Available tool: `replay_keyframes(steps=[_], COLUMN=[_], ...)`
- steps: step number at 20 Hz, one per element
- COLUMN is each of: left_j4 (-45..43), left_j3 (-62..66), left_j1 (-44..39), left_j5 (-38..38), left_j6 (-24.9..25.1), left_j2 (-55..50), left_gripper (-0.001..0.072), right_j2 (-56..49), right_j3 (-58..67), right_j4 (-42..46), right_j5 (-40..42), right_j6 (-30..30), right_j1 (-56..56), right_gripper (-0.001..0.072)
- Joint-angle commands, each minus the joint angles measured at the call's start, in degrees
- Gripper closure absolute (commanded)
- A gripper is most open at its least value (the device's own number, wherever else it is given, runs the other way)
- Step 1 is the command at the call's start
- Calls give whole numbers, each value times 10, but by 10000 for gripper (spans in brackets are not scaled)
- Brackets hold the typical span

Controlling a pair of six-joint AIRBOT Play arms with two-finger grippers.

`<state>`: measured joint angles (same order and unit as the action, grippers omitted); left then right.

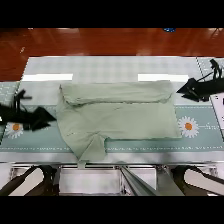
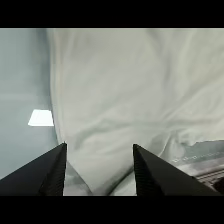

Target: Fold the shirts.

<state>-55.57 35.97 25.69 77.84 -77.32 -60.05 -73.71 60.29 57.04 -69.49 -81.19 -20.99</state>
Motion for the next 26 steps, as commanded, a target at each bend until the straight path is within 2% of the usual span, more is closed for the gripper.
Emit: replay_keyframes(steps=[1,4,6,8,11,14,18,19,20,21,24,26], left_j4=[40,48,17,9,10,21,87,94,93,94,94,96], left_j3=[-164,-167,-172,-173,-173,-173,-173,-173,-172,-172,-170,-170], left_j1=[54,49,42,18,-42,-117,-214,-231,-240,-239,-239,-239], left_j5=[-22,-24,-29,-38,-53,-104,-169,-183,-191,-187,-176,-173], left_j6=[14,5,-34,-44,-44,-66,-89,-89,-88,-86,-74,-74], left_j2=[93,96,93,82,42,-5,-40,-43,-42,-41,-41,-42], left_gripper=[203,203,203,202,203,203,220,394,695,686,686,686], right_j2=[96,134,143,144,144,144,144,144,144,144,144,144], right_j3=[-137,-175,-176,-176,-176,-176,-175,-175,-175,-175,-204,-241], right_j4=[-59,-55,-59,-61,-70,-73,-73,-71,-57,-17,166,179], right_j5=[54,45,36,37,42,44,40,34,22,8,-49,-60], right_j6=[37,39,39,39,39,39,22,22,22,20,-62,-52], right_j1=[-1,-1,-1,-1,-1,-1,-14,-31,-57,-80,-126,-138], right_gripper=[299,299,299,299,299,300,304,304,304,304,304,304])
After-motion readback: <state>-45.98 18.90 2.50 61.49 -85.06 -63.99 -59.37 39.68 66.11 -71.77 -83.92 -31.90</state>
